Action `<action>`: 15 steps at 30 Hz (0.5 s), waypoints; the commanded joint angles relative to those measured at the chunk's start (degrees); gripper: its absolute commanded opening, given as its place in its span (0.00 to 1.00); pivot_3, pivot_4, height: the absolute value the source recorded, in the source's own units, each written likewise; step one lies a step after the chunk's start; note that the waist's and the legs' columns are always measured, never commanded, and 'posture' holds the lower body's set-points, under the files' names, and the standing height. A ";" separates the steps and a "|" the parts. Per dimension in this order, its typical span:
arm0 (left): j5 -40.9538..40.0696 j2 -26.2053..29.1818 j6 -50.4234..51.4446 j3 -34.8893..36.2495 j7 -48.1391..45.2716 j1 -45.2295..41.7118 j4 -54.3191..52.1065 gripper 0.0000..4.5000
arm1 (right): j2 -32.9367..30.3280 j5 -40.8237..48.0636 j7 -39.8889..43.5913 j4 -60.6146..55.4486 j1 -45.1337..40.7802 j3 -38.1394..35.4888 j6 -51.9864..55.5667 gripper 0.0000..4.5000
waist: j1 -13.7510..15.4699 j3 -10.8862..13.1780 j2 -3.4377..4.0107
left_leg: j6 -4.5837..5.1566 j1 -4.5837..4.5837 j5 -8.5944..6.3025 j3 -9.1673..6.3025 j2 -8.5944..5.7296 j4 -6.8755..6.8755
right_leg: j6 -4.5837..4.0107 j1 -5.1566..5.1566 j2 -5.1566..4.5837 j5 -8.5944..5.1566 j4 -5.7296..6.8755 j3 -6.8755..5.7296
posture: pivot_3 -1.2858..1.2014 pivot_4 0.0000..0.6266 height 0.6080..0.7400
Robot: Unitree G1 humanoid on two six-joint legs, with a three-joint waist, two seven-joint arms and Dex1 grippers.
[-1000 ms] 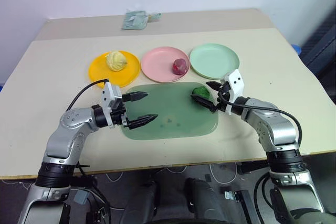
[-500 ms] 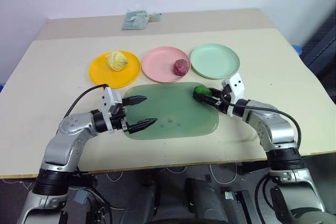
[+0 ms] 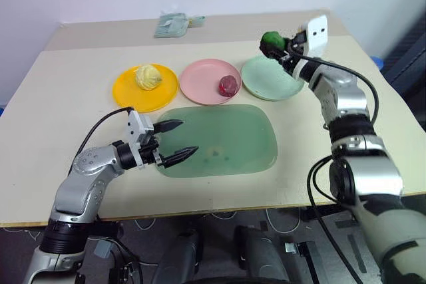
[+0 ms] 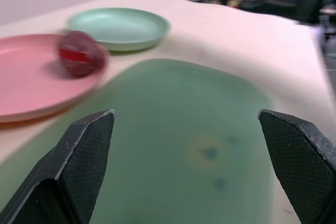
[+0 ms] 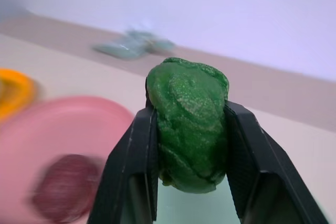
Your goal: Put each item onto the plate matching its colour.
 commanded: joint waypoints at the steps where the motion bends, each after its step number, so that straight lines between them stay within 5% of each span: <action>1: 0.59 -0.08 -0.08 2.81 4.13 1.08 -3.84 1.00 | 1.04 -3.41 -2.98 9.42 -2.44 0.16 -4.61 0.65 | -0.18 0.00 0.00 | 0.00 0.00 0.00 0.02 -0.01 0.01 | 0.00 0.00 -0.01 0.00 0.00 0.02 | 0.52 0.24 1.00; 4: 1.55 -0.02 0.19 4.32 7.61 1.99 -4.55 1.00 | 1.91 -4.97 -4.79 12.43 -3.39 -0.25 -5.87 0.99 | -0.29 0.04 0.06 | 0.01 -0.01 0.00 0.06 -0.01 0.02 | 0.01 -0.05 0.00 0.00 0.05 0.08 | 0.52 0.24 1.00; 15: 10.84 -5.05 -10.85 4.19 16.52 0.24 2.76 1.00 | -0.33 0.50 8.55 0.09 4.14 -4.87 -9.55 0.99 | 0.03 0.03 0.06 | 0.08 -0.01 -0.04 0.05 -0.01 0.05 | 0.02 -0.04 0.05 0.01 0.10 0.06 | 0.52 0.24 1.00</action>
